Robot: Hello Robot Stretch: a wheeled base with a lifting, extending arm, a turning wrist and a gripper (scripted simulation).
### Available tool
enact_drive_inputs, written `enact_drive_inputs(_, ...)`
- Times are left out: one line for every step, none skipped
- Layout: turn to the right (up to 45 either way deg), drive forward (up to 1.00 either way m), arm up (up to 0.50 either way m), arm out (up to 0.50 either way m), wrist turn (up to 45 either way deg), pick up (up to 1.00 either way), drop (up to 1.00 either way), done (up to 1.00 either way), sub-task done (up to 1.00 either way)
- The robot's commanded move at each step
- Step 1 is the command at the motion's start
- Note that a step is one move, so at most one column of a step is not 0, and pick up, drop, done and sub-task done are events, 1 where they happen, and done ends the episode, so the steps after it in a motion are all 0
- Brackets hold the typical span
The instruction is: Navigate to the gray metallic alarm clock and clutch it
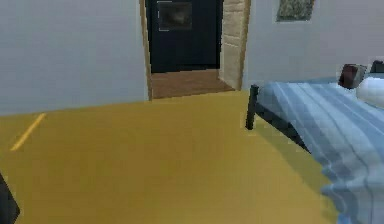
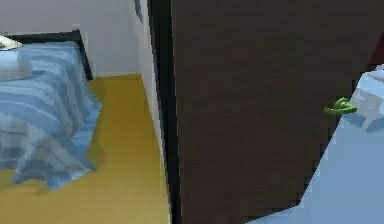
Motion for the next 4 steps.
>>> enact_drive_inputs(0.0, 1.0, 0.0, 0.0, 0.0, 0.0, 0.0, 0.0, 0.0)
enact_drive_inputs(0.0, 1.0, 0.0, 0.0, 0.0, 0.0, 0.0, 0.0, 0.0)
enact_drive_inputs(0.0, 1.0, 0.0, 0.0, 0.0, 0.0, 0.0, 0.0, 0.0)
enact_drive_inputs(0.0, 0.6, 0.0, 0.0, 0.0, 0.0, 0.0, 0.0, 0.0)
